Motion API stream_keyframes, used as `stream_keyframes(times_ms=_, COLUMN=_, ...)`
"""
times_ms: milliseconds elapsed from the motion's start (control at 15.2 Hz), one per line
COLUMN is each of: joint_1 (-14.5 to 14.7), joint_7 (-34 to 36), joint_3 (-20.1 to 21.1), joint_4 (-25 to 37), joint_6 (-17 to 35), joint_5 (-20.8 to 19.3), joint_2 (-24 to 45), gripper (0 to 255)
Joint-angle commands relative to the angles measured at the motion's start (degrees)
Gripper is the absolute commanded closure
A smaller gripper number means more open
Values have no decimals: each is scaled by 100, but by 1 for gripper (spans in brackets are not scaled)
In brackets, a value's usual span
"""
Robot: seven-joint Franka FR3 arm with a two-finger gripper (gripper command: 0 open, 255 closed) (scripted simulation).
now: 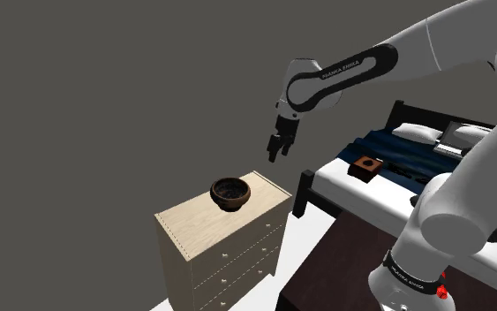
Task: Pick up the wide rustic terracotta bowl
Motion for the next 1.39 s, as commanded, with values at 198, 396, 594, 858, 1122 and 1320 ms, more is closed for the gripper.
stream_keyframes(times_ms=198, joint_1=-21, joint_7=-255, joint_3=-84, joint_4=581, joint_6=526, joint_5=153, joint_2=1139, gripper=0)
stream_keyframes(times_ms=396, joint_1=-46, joint_7=-394, joint_3=-100, joint_4=997, joint_6=770, joint_5=268, joint_2=1823, gripper=0)
stream_keyframes(times_ms=594, joint_1=-88, joint_7=-521, joint_3=-94, joint_4=1478, joint_6=948, joint_5=381, joint_2=2506, gripper=0)
stream_keyframes(times_ms=858, joint_1=-170, joint_7=-654, joint_3=-60, joint_4=2223, joint_6=1085, joint_5=502, joint_2=3417, gripper=0)
stream_keyframes(times_ms=1122, joint_1=-261, joint_7=-738, joint_3=-18, joint_4=3098, joint_6=1107, joint_5=578, joint_2=4338, gripper=0)
stream_keyframes(times_ms=1320, joint_1=-330, joint_7=-767, joint_3=12, joint_4=3857, joint_6=1044, joint_5=604, joint_2=5049, gripper=0)
